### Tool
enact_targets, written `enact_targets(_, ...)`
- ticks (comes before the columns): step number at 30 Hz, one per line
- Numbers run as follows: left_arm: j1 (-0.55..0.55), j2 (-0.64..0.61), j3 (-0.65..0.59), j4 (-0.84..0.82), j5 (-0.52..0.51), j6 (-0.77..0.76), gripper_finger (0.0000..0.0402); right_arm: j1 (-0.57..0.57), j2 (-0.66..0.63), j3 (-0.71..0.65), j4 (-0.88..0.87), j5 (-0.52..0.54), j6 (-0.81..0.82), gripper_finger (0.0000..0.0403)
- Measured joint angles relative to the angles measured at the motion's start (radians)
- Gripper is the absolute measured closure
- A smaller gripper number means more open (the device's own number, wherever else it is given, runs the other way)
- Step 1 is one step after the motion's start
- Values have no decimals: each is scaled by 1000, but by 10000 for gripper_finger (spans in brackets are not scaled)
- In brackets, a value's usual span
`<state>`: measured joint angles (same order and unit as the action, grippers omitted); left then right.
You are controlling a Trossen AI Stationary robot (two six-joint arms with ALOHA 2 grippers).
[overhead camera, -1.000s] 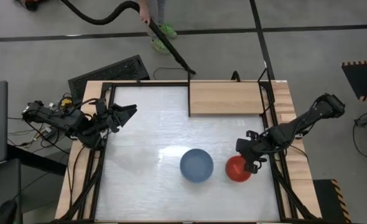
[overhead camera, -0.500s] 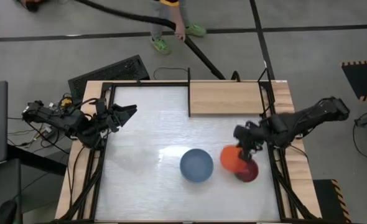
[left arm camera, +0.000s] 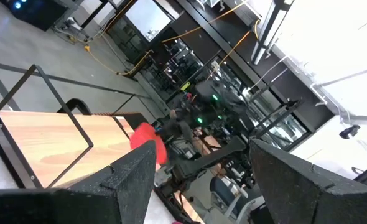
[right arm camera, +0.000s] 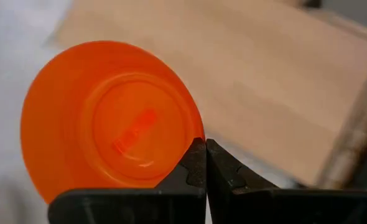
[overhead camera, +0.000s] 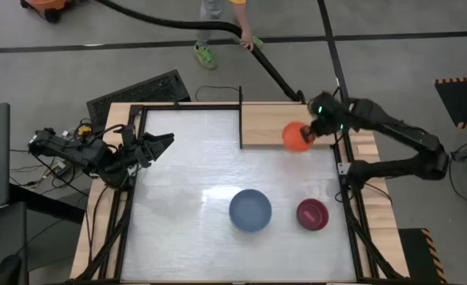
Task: Place and stack bowls onto a shelf
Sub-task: Put the orange transparent bowl on the shelf
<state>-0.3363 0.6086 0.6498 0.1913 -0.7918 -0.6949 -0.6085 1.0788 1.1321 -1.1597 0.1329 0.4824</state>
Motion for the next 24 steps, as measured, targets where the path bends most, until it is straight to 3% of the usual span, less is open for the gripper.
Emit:
enact_targets(6,0,0,0,-2,0,1,157,-258,52,0,-1,-26,-98,386)
enact_targets(14,0,0,0,-25,-5,2,157,-284,69,-1,174,-77,-54,386)
enact_targets(19,0,0,0,-28,0,2,157,-284,116,9,136,-109,-418,386)
enact_targets(24,0,0,0,-29,0,0,157,-282,260,47,16,-101,-783,386)
